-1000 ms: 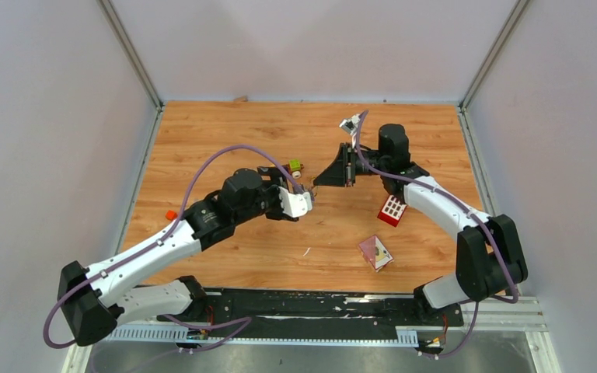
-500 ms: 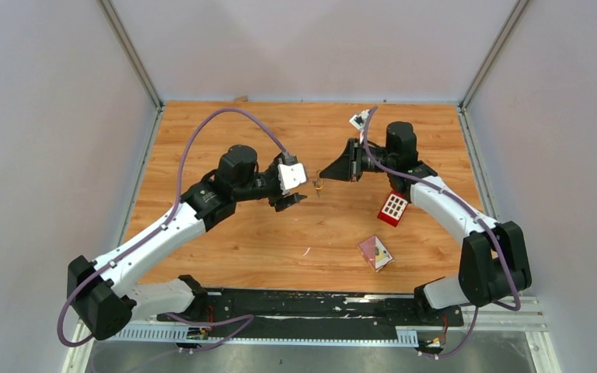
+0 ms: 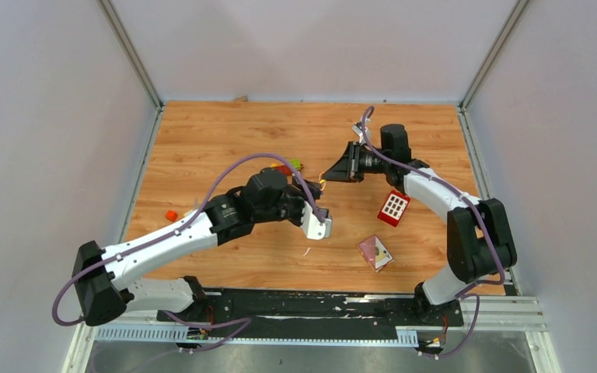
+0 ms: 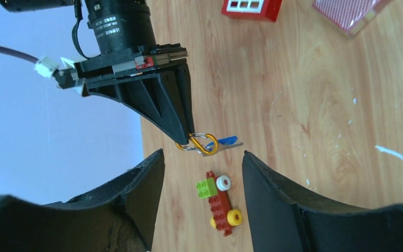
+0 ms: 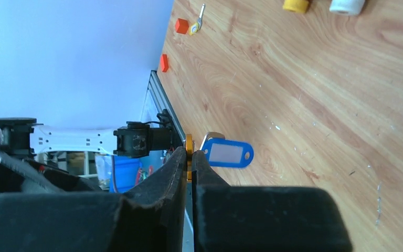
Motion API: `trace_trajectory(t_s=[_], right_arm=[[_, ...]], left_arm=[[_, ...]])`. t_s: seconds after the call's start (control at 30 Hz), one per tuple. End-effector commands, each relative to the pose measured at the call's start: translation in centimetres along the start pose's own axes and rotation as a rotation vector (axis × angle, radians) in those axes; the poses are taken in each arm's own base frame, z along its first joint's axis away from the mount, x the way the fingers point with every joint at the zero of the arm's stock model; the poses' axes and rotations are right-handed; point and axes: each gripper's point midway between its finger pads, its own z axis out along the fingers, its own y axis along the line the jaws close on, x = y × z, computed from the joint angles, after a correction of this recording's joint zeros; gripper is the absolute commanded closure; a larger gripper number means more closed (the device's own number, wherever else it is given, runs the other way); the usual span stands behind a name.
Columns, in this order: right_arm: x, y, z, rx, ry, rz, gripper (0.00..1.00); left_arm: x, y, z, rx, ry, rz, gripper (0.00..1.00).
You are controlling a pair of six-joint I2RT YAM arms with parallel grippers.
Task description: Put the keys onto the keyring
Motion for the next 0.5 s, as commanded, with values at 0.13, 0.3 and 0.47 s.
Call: trace_trajectory(t_s=[0.13, 0.3, 0.47], right_arm=[[0.6, -0.3, 1.2, -0.047, 0.033, 0.133, 1.00], [0.9, 0.3, 1.2, -0.085, 0.039, 0.156, 1.00], [1.3, 0.5, 1.7, -0.105, 0.059, 0.173, 1.00]], left_arm=[[2.9, -1.2, 2.4, -0.003, 0.176, 0.236, 0.40], [3.6, -1.8, 3.3, -0.013, 0.186, 0.251, 0.40], [3.9, -0.6, 4.3, -0.099, 0.197, 0.254, 0.40]])
